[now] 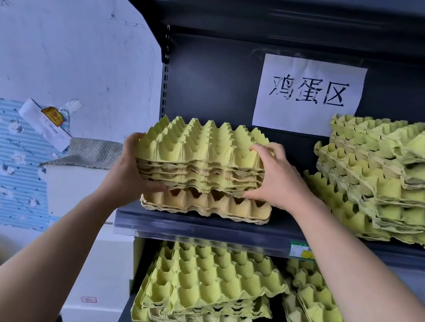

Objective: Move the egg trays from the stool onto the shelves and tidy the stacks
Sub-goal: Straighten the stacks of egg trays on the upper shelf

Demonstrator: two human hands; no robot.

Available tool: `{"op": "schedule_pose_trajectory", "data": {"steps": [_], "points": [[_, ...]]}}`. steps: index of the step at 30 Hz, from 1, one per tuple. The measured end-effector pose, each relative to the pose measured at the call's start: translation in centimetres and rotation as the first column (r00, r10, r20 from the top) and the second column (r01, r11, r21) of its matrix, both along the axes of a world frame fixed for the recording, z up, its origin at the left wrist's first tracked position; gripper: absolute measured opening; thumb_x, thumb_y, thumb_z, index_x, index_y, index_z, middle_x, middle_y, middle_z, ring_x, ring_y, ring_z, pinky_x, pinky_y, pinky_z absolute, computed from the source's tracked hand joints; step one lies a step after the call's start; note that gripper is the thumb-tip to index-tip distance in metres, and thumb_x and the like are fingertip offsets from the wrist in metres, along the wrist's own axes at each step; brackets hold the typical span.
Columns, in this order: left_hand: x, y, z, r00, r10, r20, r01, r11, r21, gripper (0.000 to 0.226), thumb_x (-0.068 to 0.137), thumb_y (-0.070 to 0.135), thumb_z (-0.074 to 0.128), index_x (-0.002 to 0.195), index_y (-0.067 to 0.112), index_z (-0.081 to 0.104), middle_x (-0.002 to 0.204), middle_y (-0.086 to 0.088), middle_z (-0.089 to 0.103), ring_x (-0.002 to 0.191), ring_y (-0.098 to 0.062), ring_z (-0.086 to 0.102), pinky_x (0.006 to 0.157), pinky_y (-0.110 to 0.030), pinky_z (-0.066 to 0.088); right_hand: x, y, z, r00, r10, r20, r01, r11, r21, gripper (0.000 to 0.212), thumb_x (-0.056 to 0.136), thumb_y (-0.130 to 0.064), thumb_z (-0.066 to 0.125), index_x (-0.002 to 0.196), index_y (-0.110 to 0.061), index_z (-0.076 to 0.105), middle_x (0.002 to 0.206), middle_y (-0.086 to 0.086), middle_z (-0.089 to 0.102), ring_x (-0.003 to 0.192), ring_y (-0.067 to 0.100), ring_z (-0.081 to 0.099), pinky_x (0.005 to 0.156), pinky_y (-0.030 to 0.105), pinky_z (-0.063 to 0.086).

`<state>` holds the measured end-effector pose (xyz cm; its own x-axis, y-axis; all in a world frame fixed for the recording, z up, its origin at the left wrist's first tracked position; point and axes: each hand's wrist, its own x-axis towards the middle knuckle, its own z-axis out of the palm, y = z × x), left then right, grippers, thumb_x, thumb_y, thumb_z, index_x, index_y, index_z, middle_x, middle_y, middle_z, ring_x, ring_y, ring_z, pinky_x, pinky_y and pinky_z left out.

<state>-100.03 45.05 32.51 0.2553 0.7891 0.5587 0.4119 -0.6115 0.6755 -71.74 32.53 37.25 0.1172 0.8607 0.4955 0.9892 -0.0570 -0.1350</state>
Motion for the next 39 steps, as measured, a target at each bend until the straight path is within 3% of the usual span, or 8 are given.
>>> {"op": "schedule_pose_trajectory", "data": {"steps": [4,9,17,22,25,31,35,39], "points": [[0.2,0.3,-0.8,0.999,-0.026,-0.042,0.025,1.0,-0.009,0.113,0.055,0.022,0.093,0.14,0.031,0.019,0.113,0.0,0.052,0.093,-0.023,0.055,0.078,-0.031,0.042,0.3,0.2,-1.5,1.0,-0.026,0.0,0.026,0.998,-0.063,0.096,0.06,-0.039,0.086,0.135,-0.038,0.026,0.141,0.0,0.023,0.095,0.019,0.051,0.078,0.031,0.047],[1.0,0.6,-1.3,0.993,-0.055,-0.103,0.05,0.998,-0.048,0.115,0.064,0.022,0.089,0.147,0.025,0.01,0.119,0.003,0.043,0.099,-0.019,0.048,0.084,-0.029,0.038,0.9,0.6,-2.3,0.998,-0.028,-0.056,0.023,0.996,-0.091,0.11,0.06,-0.043,0.086,0.145,-0.039,0.017,0.152,0.001,0.009,0.124,0.03,0.041,0.099,0.04,0.043],[1.8,-0.4,-1.8,0.995,-0.067,-0.077,0.065,0.998,-0.024,0.113,0.064,0.019,0.089,0.147,0.019,0.011,0.124,0.004,0.042,0.104,-0.016,0.046,0.088,-0.027,0.037,1.3,-0.4,-2.5,0.998,-0.058,-0.034,0.055,0.994,-0.094,0.105,0.057,-0.045,0.086,0.142,-0.039,0.023,0.151,0.001,0.014,0.119,0.026,0.047,0.096,0.037,0.045],[4.1,-1.1,-1.9,0.991,-0.116,-0.064,0.114,0.993,-0.035,0.109,0.065,0.019,0.088,0.145,0.021,0.014,0.128,0.001,0.044,0.108,-0.016,0.047,0.088,-0.026,0.036,2.7,-1.9,-2.0,0.986,-0.144,-0.085,0.133,0.984,-0.118,0.11,0.057,-0.043,0.087,0.143,-0.042,0.02,0.155,0.004,0.001,0.116,0.028,0.051,0.095,0.035,0.045],[5.0,-1.1,-2.0,0.993,-0.115,-0.04,0.114,0.993,-0.037,0.11,0.064,0.02,0.088,0.144,0.025,0.013,0.132,0.0,0.044,0.112,-0.019,0.048,0.089,-0.027,0.038,3.0,-2.3,-2.2,0.978,-0.206,-0.032,0.203,0.975,-0.091,0.113,0.059,-0.051,0.084,0.147,-0.038,0.014,0.153,0.009,0.01,0.131,0.031,0.035,0.102,0.04,0.038],[5.3,-1.3,-2.0,0.995,-0.068,-0.076,0.064,0.996,-0.054,0.12,0.06,0.024,0.091,0.146,0.024,0.007,0.14,-0.007,0.04,0.112,-0.019,0.046,0.093,-0.033,0.039,3.0,-2.6,-2.8,0.968,-0.249,-0.019,0.246,0.965,-0.093,0.111,0.063,-0.058,0.078,0.148,-0.016,0.021,0.152,0.007,0.017,0.139,0.028,0.021,0.112,0.039,0.025],[5.1,-1.9,-1.3,0.984,0.016,-0.179,-0.03,0.997,-0.074,0.122,0.063,0.032,0.089,0.149,0.019,0.003,0.145,-0.015,0.035,0.123,-0.033,0.046,0.099,-0.044,0.041,2.7,-3.2,-2.5,0.969,-0.246,-0.004,0.244,0.965,-0.1,0.11,0.064,-0.061,0.075,0.148,-0.018,0.02,0.154,0.007,0.018,0.14,0.027,0.021,0.113,0.04,0.024],[5.2,-3.4,0.6,0.903,0.228,-0.364,-0.204,0.973,0.103,0.115,0.065,0.057,0.078,0.15,0.01,0.016,0.152,-0.015,0.023,0.135,-0.039,0.03,0.11,-0.049,0.031,2.6,-4.8,-1.3,0.98,-0.197,0.011,0.197,0.98,-0.024,0.09,0.076,-0.054,0.069,0.147,-0.018,0.027,0.154,0.003,0.026,0.139,0.022,0.027,0.113,0.037,0.026]]}}
